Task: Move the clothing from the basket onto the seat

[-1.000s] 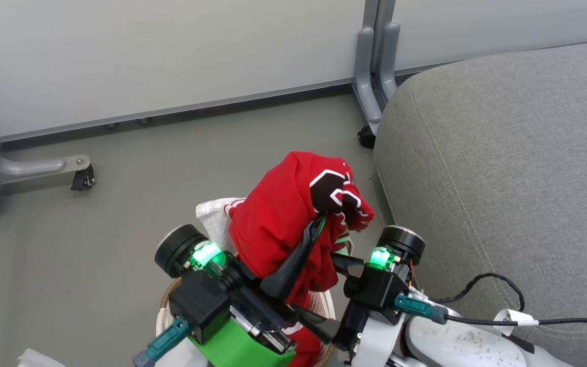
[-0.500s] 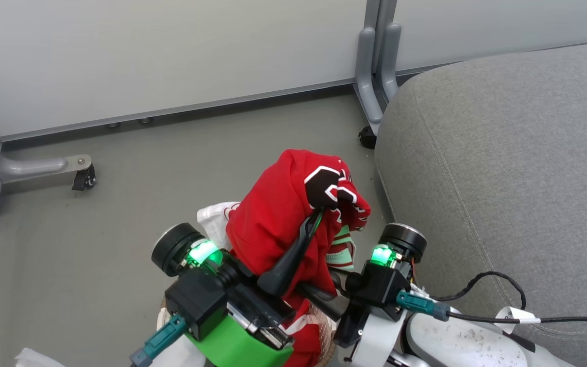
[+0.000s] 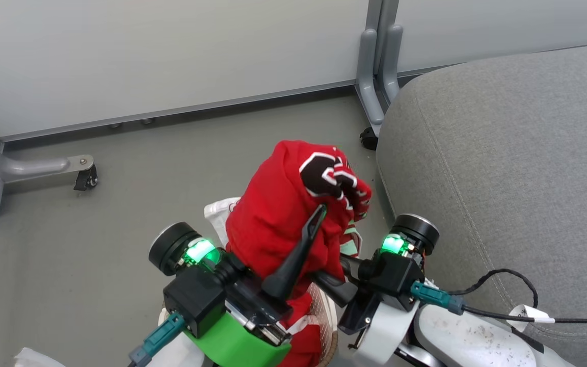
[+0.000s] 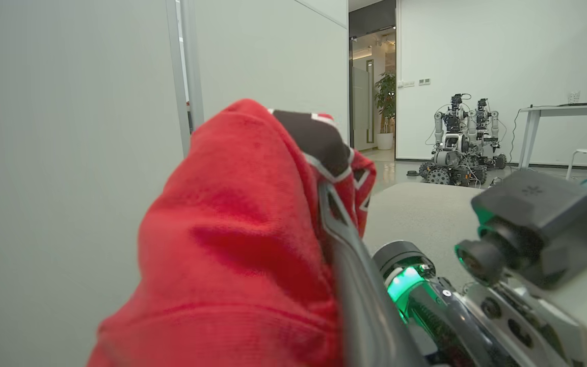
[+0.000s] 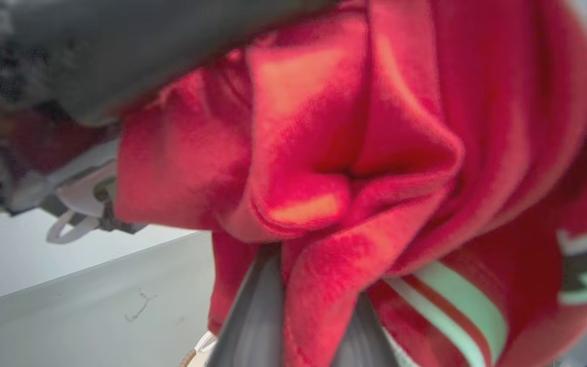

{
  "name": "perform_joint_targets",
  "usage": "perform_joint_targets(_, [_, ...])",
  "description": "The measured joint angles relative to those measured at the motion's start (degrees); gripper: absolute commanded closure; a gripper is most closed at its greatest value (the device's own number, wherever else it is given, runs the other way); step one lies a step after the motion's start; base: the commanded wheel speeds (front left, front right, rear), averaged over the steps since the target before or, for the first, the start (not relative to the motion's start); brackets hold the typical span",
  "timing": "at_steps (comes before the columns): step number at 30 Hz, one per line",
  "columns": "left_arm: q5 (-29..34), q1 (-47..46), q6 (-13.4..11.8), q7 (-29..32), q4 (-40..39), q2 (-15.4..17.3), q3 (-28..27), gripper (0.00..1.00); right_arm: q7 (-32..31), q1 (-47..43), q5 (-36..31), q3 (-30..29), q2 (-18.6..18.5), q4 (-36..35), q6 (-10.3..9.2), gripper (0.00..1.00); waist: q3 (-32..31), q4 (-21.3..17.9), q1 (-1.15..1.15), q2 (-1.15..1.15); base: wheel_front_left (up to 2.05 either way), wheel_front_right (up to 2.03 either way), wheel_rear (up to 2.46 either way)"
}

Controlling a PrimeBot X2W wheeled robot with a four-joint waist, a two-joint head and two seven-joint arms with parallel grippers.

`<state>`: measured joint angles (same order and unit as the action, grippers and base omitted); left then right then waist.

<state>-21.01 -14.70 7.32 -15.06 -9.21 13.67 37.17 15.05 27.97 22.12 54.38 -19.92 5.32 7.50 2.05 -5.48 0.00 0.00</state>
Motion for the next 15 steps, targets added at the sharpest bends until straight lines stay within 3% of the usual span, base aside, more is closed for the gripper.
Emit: perform_joint_targets(15, [0.59,0.25,0.0,-0.07,0.35,-0.21,-1.46,0.0,0.0,-4.11,-14.5,-13.77,1.88,-5.42,0.01,1.0,-0.19,0.31,0.0,0.0,0.0,0.0,0.0])
